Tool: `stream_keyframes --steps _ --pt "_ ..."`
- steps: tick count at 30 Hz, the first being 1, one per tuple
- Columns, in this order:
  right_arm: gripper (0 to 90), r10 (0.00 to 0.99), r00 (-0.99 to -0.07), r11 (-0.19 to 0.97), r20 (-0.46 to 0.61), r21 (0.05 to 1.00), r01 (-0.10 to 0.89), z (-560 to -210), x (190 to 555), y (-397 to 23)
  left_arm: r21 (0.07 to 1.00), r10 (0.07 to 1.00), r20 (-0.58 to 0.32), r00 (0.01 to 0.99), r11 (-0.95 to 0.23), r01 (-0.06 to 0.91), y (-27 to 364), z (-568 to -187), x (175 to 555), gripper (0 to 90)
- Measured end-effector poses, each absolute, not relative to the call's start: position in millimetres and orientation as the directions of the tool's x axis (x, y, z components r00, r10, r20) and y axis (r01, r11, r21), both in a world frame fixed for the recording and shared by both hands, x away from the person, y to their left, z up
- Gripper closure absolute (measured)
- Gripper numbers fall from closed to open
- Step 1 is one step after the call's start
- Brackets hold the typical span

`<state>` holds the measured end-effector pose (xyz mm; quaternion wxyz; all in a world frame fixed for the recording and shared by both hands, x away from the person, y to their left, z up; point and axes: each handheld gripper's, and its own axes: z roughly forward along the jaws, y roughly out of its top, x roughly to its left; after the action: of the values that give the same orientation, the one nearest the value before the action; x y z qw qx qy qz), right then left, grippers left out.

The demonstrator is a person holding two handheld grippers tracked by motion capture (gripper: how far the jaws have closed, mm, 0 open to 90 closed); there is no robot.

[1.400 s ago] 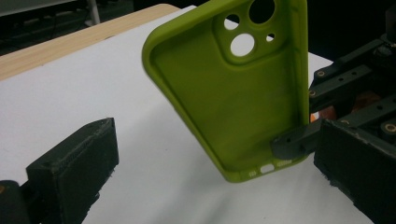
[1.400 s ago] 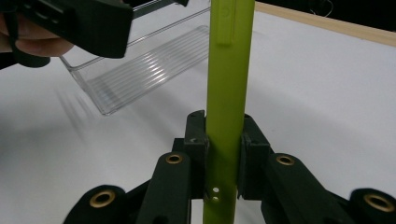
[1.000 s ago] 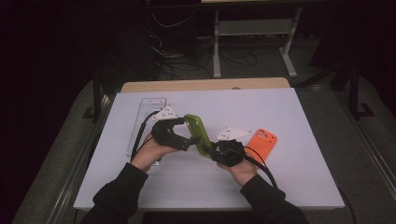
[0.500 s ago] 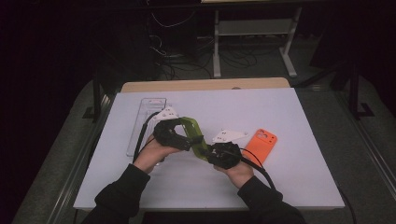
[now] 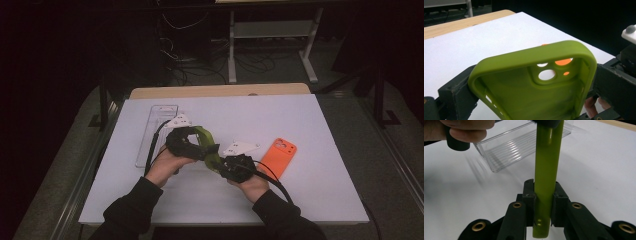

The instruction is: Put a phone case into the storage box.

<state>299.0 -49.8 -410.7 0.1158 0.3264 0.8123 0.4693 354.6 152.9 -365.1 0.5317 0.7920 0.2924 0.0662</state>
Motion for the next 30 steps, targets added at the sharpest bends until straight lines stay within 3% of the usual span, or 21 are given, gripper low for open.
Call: stream_keyframes --steps 10,30 --pt "75.9 0.639 -0.763 0.364 0.098 0.835 0.412 -411.9 299.2 -48.6 0.889 0.554 -0.226 0.801 -0.219 0.402 155.0 -363.5 352.4 10.9" --pt "74.6 0.641 -0.762 0.375 0.089 0.830 0.412 -412.0 298.8 -47.8 0.888 0.556 -0.213 0.804 -0.232 0.396 153.3 -360.3 350.0 13.9"
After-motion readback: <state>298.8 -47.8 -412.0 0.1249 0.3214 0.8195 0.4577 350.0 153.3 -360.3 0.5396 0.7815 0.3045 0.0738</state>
